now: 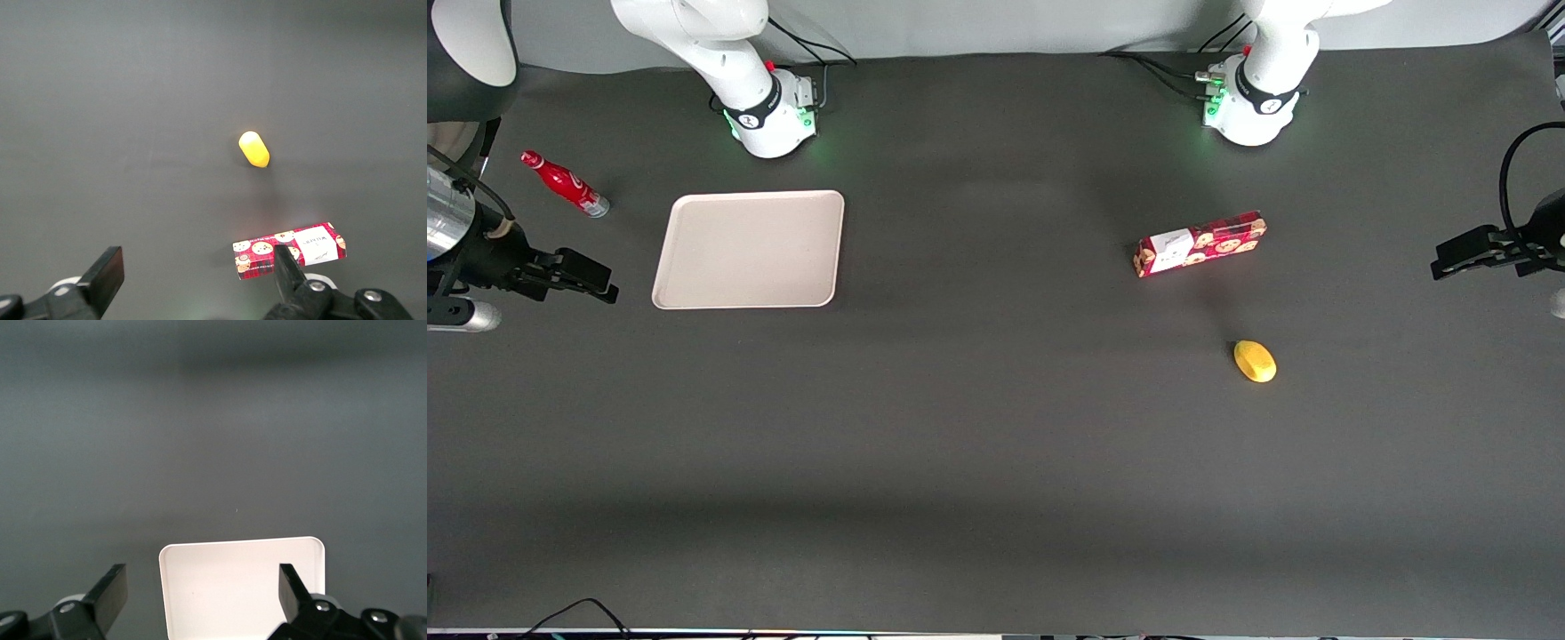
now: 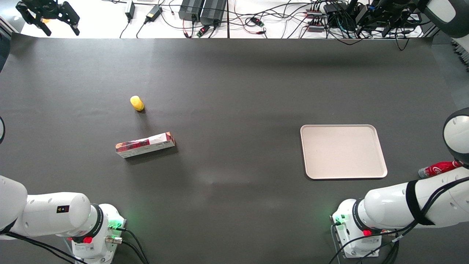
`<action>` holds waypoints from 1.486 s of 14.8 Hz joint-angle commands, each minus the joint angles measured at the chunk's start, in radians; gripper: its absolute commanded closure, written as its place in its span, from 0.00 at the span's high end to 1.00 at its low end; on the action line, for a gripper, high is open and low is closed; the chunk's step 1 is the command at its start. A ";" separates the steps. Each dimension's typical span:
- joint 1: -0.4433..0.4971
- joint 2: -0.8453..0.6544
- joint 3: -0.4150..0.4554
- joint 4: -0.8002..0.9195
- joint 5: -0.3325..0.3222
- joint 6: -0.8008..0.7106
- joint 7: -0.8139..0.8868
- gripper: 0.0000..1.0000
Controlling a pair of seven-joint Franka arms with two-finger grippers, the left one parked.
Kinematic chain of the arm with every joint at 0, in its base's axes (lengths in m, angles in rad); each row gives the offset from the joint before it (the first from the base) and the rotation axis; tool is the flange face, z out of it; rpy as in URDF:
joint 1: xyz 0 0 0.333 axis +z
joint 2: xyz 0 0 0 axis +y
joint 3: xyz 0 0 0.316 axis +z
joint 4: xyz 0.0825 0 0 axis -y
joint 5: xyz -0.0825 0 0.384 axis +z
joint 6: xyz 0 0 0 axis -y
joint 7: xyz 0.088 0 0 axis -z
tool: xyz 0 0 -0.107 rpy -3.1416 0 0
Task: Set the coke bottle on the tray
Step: 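Move the right gripper down toward the red Coca-Cola bottle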
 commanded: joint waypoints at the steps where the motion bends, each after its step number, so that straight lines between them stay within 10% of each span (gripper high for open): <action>1: -0.012 -0.040 0.005 -0.041 0.020 0.000 -0.006 1.00; 9: -0.079 -0.146 -0.145 -0.190 -0.075 -0.101 -0.375 1.00; 22: -0.098 -0.614 -0.749 -0.943 -0.536 0.397 -0.893 1.00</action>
